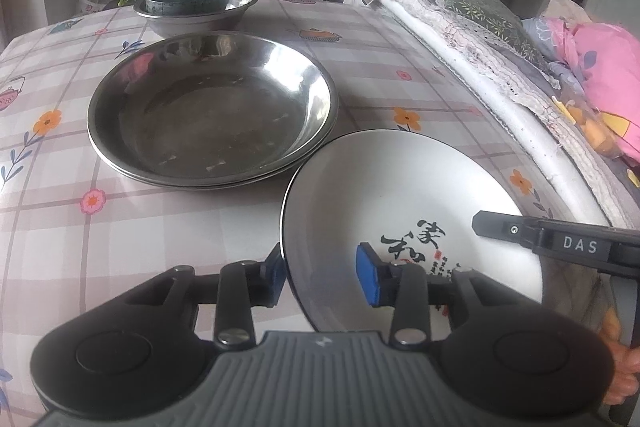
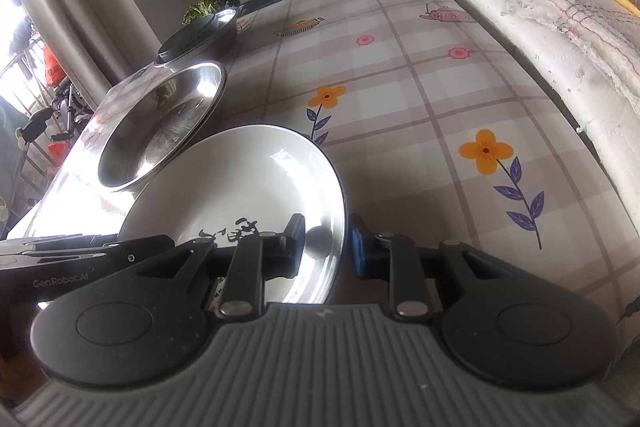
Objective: Organize plates and bowls
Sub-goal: 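Lift the white plate with both grippers and carry it beside the steel plates, then lower the white plate onto the table and open both grippers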
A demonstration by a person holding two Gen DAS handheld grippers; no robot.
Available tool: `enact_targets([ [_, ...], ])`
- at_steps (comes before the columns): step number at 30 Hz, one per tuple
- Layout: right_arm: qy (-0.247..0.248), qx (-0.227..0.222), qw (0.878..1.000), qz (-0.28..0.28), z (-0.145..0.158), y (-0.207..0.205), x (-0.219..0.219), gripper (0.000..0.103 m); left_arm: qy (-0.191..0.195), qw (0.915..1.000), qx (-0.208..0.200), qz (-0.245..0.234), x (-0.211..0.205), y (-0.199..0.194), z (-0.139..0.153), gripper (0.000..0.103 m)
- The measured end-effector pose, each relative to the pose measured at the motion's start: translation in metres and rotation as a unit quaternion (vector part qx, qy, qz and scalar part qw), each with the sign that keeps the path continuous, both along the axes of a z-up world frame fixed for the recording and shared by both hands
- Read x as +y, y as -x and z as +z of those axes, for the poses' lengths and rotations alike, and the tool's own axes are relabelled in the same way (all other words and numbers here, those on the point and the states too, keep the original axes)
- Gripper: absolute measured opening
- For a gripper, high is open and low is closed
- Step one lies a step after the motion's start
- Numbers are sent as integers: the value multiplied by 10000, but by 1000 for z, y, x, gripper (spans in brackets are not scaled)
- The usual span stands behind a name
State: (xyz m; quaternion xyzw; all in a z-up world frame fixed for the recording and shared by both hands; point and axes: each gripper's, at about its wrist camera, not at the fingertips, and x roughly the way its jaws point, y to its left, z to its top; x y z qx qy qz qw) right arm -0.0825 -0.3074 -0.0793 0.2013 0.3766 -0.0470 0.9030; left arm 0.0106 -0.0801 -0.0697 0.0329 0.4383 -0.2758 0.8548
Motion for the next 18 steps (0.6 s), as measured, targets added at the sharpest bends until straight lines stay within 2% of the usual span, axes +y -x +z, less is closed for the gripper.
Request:
enact_targets([
  [4,206,-10,9998,51,1,-3,6,23,-120,9999,-92,24,-7,3,1,43],
  [10,273,33,9996,0,3,-4,7,23,-108,9999,7,71,-9,0,4,43],
  [18,449,-5,9989,-94,8,-4,1,23,-130,9999,-88,-19,-18,0,6,43],
])
